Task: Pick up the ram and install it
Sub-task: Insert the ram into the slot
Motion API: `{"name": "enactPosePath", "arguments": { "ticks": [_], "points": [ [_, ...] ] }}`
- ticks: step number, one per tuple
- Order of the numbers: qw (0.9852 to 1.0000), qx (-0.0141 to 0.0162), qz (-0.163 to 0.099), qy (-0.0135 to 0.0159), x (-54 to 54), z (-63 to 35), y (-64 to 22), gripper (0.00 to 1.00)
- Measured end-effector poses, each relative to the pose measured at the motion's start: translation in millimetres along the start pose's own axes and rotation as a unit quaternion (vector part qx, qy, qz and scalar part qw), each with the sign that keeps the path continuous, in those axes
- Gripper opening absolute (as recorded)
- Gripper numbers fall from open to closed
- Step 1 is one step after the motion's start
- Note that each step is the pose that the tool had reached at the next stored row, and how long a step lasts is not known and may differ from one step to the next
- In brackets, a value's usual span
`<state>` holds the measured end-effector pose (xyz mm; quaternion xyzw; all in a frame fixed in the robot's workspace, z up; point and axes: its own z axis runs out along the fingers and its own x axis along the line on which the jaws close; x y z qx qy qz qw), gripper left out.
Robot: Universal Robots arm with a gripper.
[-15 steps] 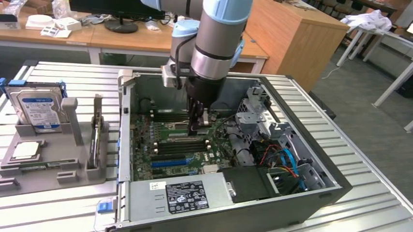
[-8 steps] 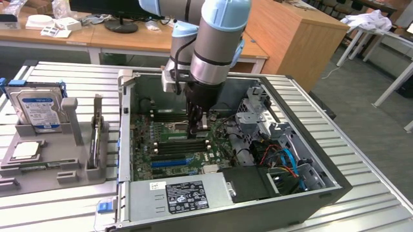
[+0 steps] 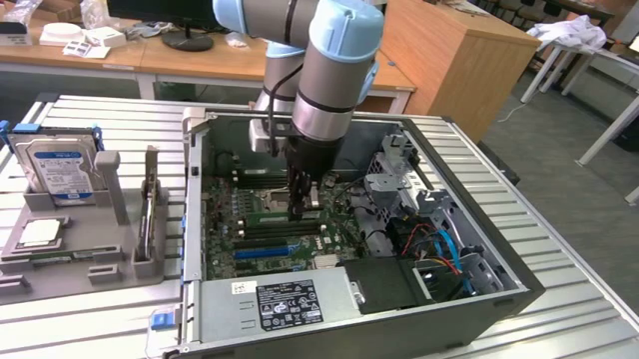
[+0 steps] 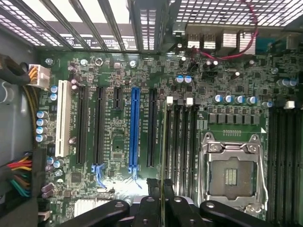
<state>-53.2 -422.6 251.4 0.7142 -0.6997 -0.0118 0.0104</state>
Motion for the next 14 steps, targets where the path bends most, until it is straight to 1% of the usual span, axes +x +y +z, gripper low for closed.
{"name": "enactPosePath", "arguments": {
  "ticks": [10, 11, 14],
  "points": [
    [1.0000, -0.0001, 0.000, 0.0000, 1.4, 15.1, -1.2, 0.14],
    [1.0000, -0.0001, 0.000, 0.0001, 0.6, 15.1, -2.3, 0.14],
    [1.0000, 0.0000, 0.000, -0.0001, -7.2, 16.0, -4.0, 0.14]
  ]
}}
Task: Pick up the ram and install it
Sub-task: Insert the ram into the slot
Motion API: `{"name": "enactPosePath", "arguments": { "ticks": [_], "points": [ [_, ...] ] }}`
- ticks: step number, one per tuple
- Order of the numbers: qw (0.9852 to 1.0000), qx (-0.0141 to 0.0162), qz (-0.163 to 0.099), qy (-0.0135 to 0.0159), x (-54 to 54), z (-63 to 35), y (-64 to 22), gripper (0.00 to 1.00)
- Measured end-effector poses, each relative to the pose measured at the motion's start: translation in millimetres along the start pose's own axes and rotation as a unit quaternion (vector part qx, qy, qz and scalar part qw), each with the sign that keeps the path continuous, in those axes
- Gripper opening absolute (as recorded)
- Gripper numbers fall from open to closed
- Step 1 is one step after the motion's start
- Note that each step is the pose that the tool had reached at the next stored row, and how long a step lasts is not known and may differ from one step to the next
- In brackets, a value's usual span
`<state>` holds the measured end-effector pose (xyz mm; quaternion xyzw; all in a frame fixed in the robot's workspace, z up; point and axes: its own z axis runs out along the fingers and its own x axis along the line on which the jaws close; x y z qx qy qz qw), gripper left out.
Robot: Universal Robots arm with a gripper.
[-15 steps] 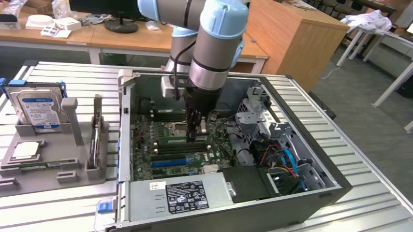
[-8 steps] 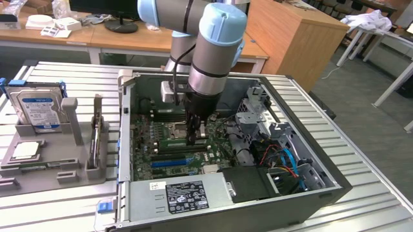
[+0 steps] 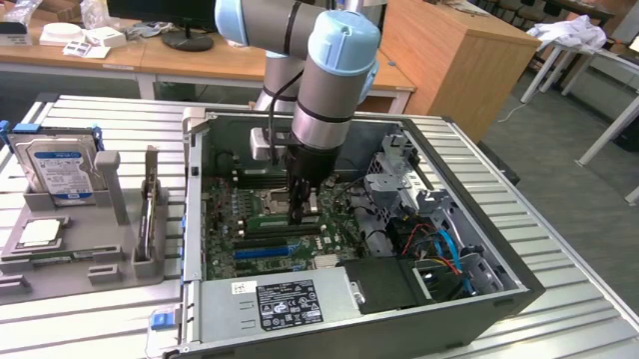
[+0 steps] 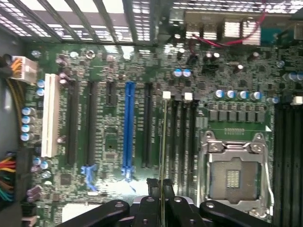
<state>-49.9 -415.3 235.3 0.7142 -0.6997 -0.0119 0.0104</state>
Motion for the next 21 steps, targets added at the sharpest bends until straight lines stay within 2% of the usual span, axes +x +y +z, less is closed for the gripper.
{"name": "enactPosePath", "arguments": {
  "ticks": [6, 21],
  "points": [
    [1.0000, 0.0000, 0.000, 0.0003, -3.1, 8.3, -0.2, 0.14],
    [1.0000, -0.0001, -0.008, 0.0010, -4.6, 10.1, 0.3, 0.14]
  ]
}}
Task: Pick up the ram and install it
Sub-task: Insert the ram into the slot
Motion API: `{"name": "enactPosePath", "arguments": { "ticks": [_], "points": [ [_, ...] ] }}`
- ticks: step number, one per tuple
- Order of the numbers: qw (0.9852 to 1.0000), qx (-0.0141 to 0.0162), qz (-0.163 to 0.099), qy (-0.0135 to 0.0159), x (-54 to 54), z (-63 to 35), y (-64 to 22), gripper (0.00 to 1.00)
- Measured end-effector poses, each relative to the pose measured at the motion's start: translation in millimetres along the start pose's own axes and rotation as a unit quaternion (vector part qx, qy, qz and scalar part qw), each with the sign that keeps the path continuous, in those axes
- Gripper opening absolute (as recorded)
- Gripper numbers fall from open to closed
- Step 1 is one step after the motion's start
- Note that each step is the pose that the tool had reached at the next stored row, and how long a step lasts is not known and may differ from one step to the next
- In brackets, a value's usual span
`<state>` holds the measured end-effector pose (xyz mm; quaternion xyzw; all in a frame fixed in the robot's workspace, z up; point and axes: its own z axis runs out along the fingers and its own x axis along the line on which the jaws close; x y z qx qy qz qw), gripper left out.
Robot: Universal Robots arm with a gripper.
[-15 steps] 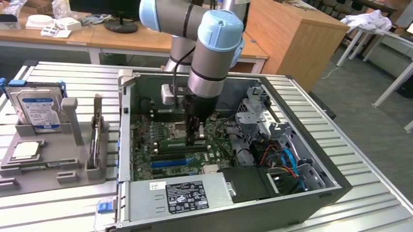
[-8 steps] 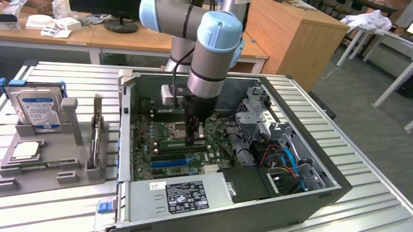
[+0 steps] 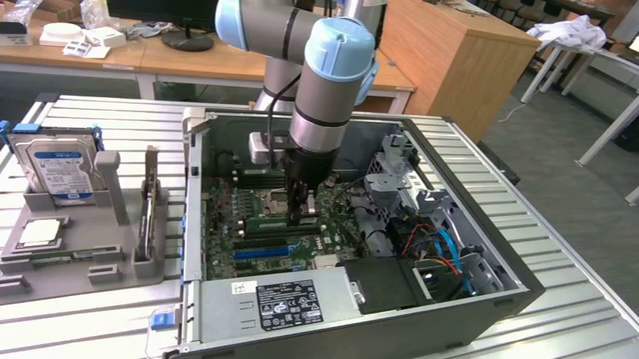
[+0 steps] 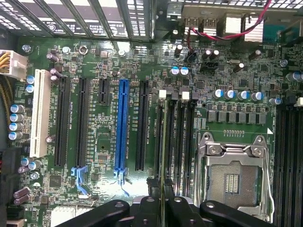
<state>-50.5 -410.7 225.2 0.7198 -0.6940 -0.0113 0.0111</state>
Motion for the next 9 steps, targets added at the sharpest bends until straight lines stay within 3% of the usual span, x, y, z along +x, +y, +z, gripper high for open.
{"name": "enactPosePath", "arguments": {
  "ticks": [9],
  "points": [
    [1.0000, 0.0000, 0.000, 0.0000, 0.9, 0.5, 0.1, 0.14]
  ]
}}
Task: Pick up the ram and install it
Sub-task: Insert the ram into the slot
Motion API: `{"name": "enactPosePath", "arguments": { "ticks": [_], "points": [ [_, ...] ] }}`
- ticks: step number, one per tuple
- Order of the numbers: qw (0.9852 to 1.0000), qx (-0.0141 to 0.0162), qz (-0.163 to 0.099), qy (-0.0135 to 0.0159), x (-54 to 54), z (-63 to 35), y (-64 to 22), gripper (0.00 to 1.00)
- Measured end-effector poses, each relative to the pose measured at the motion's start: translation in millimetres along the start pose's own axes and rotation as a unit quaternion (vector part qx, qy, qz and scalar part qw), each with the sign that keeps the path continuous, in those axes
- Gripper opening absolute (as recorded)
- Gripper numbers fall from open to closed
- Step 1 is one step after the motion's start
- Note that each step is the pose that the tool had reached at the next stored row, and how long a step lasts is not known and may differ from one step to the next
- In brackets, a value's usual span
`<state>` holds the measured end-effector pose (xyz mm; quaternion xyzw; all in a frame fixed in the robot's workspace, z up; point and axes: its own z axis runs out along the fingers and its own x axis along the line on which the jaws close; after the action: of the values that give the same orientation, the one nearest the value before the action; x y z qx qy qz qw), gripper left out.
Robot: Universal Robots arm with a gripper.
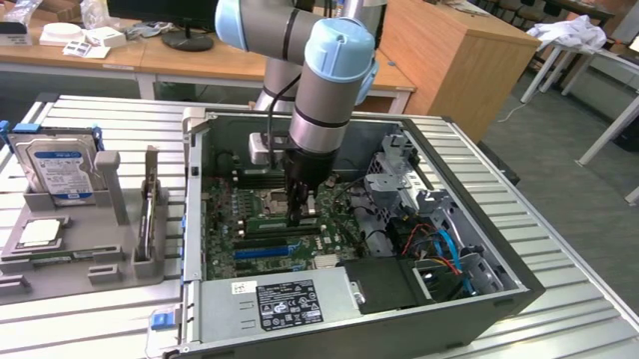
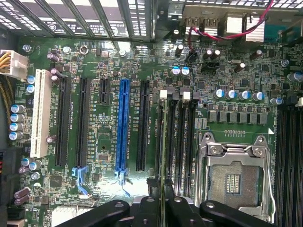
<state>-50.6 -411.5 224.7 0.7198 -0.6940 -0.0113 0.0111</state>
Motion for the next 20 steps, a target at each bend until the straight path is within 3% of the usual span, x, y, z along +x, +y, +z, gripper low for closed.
{"name": "enactPosePath", "arguments": {
  "ticks": [20],
  "points": [
    [1.0000, 0.0001, 0.000, 0.0000, 1.1, 2.0, 1.2, 0.14]
  ]
}}
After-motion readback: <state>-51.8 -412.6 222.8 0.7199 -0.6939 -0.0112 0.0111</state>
